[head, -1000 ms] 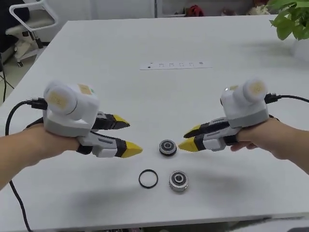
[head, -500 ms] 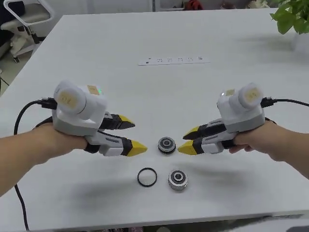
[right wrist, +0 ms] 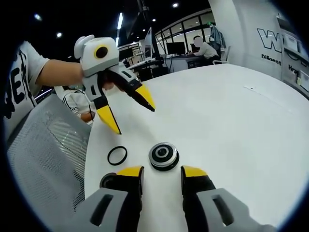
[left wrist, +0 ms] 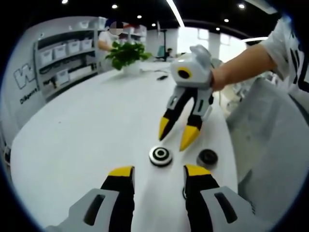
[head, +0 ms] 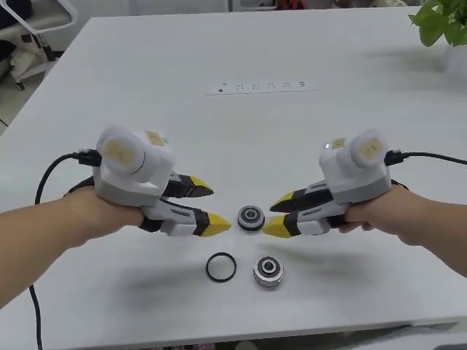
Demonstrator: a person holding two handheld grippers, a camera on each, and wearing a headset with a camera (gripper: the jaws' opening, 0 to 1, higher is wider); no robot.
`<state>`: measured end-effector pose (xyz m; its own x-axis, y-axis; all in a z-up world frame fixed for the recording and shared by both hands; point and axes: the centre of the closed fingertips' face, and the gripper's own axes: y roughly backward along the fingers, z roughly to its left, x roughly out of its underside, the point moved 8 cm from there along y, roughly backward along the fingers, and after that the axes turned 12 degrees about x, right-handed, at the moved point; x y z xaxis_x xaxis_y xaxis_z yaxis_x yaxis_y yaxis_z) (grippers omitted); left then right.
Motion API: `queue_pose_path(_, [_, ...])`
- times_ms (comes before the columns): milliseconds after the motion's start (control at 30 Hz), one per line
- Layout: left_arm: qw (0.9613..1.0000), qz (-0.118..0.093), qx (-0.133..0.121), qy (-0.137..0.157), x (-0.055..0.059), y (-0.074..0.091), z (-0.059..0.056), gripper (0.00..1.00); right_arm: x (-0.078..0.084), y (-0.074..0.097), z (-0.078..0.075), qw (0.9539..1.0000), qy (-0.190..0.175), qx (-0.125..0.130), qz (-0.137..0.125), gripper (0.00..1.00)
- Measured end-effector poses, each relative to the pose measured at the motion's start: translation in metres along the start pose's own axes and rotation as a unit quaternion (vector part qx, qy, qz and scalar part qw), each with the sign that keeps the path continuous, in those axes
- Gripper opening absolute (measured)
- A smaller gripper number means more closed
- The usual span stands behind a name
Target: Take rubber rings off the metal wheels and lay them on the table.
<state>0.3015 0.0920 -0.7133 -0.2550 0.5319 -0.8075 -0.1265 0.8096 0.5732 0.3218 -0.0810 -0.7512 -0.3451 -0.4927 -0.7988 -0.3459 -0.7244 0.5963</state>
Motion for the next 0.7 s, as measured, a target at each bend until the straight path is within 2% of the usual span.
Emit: queue_pose_path(700, [0.9997, -0.002, 0.015, 0.018, 0.0, -0.033, 0.003, 0.34, 0.007, -0.005, -0.002, 1.0, -0.001, 0.003, -0.006, 0.28])
